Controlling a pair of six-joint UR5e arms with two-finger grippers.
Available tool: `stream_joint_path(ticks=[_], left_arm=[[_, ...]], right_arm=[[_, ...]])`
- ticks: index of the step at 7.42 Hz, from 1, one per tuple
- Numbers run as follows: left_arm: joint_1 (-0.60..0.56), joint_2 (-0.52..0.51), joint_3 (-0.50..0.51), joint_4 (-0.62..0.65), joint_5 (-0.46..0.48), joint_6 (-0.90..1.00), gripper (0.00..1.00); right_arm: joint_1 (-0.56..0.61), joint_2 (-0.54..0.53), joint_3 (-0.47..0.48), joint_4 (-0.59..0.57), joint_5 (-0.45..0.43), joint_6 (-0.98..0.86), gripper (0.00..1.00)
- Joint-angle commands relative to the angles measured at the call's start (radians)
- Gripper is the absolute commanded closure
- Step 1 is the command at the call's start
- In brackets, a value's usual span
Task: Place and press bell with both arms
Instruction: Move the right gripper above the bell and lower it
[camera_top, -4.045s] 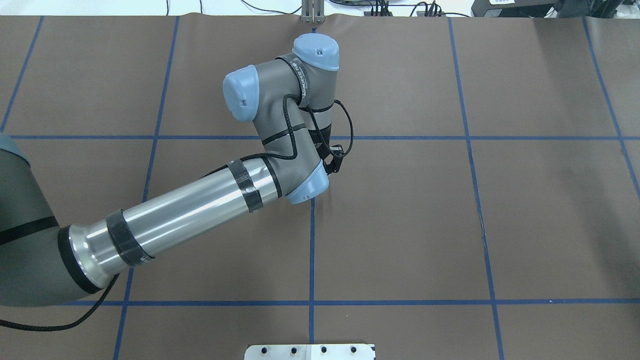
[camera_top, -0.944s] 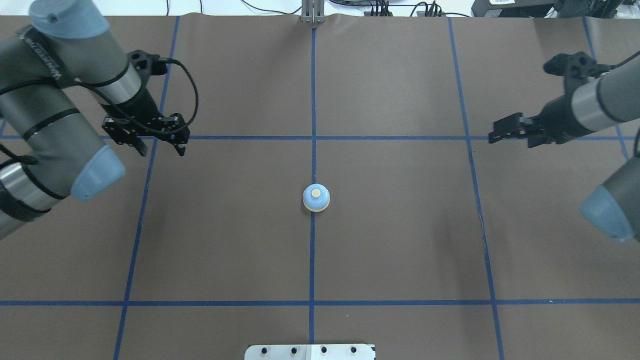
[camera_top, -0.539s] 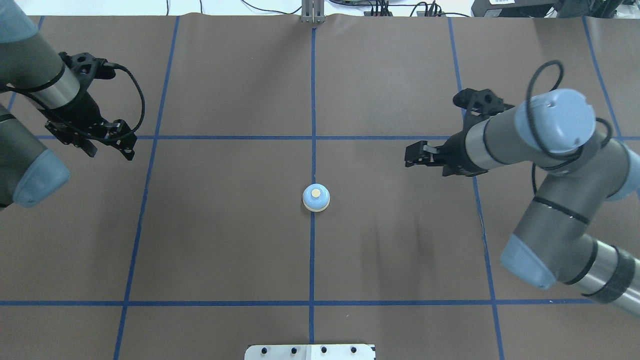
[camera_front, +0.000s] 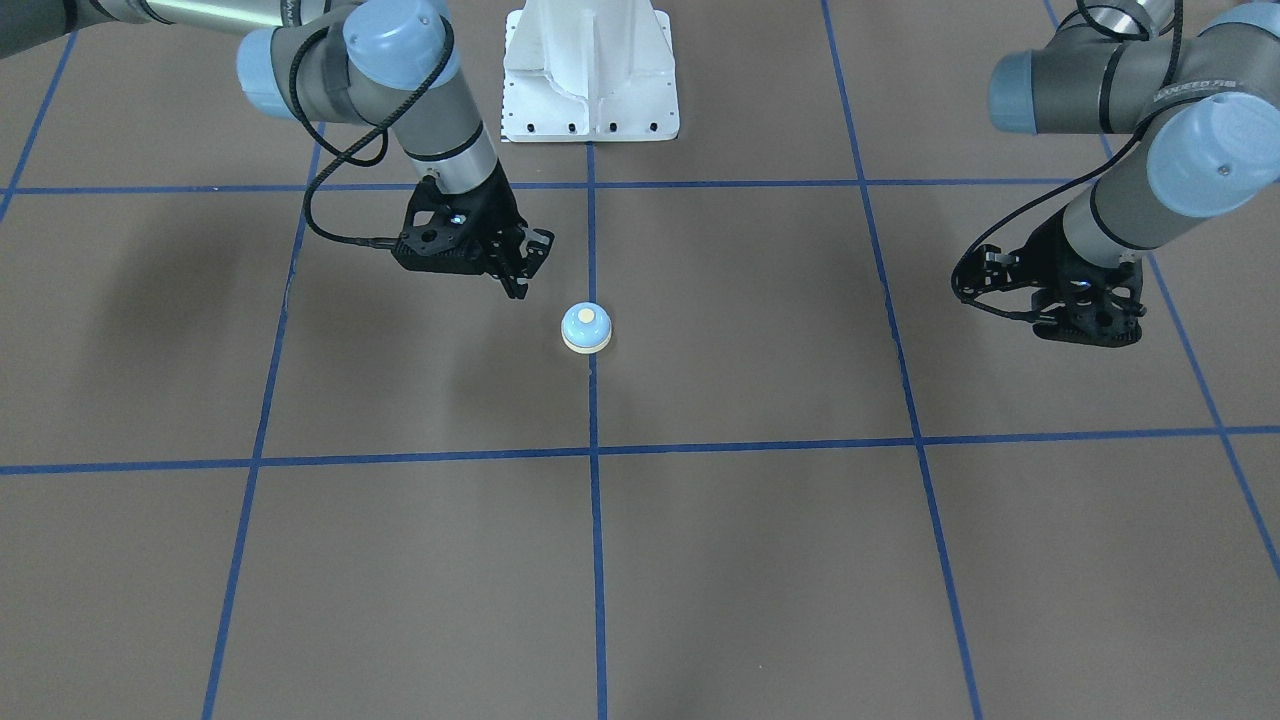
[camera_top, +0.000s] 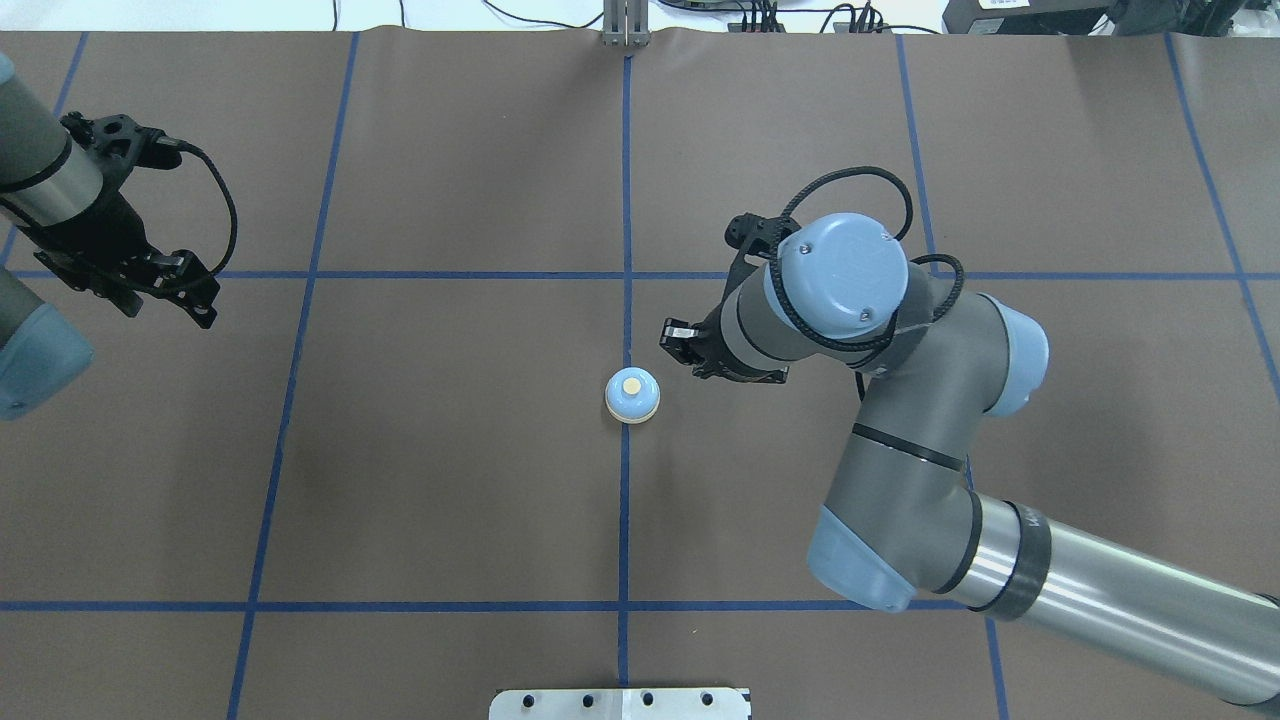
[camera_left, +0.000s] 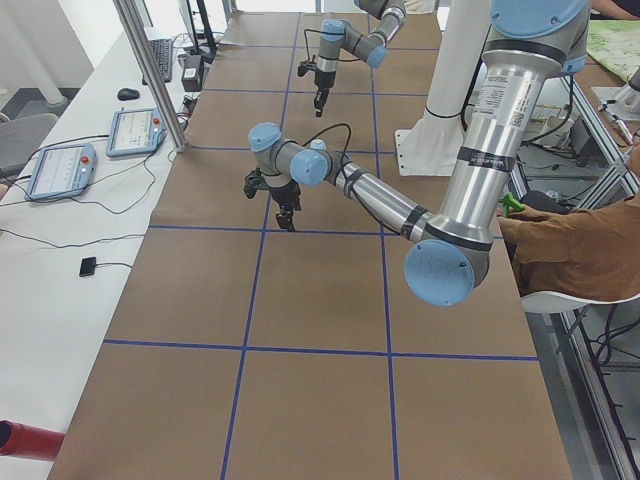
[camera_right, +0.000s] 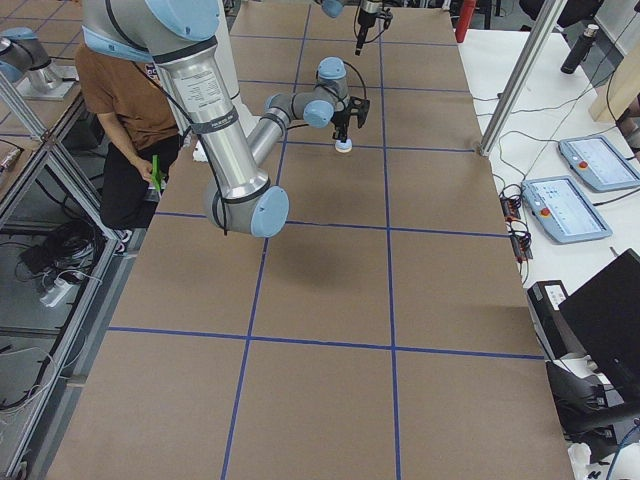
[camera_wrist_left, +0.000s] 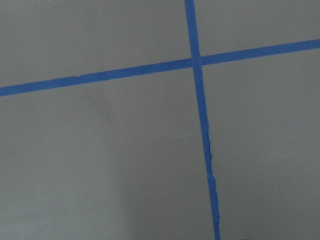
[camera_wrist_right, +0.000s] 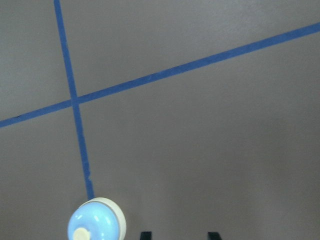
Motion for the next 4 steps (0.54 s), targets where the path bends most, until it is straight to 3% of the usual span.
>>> stream_joint_path(ticks=[1, 4], left_arm=[[-0.006, 0.019, 0.002, 0.0, 0.029, 0.048, 0.14], [-0.008, 0.021, 0.002, 0.002, 0.029, 0.048, 0.14]], right_arm=[[-0.019, 0.083, -0.083, -0.02, 0.003, 0.001, 1.0], [-0.027, 0.172, -0.172, -0.08, 0.01, 0.001, 1.0]])
